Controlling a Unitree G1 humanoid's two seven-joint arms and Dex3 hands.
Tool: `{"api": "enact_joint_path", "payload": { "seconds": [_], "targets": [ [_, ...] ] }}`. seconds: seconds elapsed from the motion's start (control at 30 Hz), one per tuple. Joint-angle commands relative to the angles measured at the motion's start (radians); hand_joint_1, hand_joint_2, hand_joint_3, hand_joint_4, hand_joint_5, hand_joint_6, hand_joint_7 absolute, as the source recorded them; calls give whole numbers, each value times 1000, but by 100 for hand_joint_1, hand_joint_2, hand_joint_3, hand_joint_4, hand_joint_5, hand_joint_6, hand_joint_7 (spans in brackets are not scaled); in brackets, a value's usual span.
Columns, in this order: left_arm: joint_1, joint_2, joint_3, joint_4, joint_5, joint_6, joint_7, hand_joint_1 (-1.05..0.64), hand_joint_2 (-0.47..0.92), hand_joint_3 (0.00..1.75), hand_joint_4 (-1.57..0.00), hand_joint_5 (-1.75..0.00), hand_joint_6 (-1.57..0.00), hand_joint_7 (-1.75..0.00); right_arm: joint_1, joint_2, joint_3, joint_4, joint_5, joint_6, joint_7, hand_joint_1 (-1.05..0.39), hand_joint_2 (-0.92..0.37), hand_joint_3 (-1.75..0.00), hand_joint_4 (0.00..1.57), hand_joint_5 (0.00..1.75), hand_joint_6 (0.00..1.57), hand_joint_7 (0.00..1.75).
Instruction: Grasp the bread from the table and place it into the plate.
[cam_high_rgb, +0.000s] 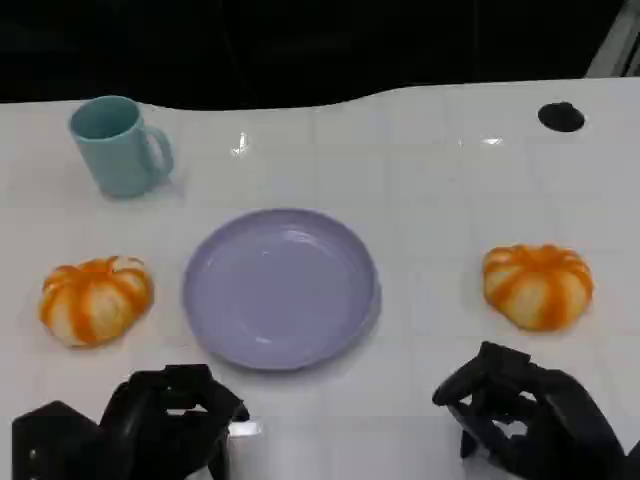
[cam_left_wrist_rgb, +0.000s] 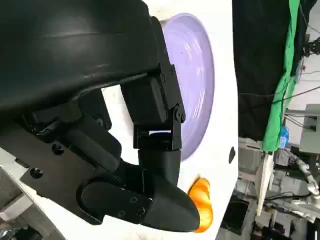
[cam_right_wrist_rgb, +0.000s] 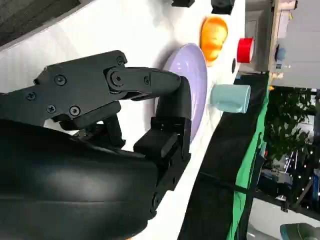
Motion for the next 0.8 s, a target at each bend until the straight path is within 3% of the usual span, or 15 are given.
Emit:
{"api": "enact_joint_path", "payload": {
  "seconds": [0.03,0.8],
  "targets": [
    [-1,18,5,10,4,-16,-7,-105,69,36,-157,-121,-144,-68,-5,-8,-5,3,1,-11,1,-45,-92,-39,73,168,70,135],
    [-2,18,5,5,0,-7,-6,-105,68,35,-157,-121,-143,-69,-4,-3,-5,3,1,-10,5,-44,-92,-38,72,169,71,135]
  ]
}}
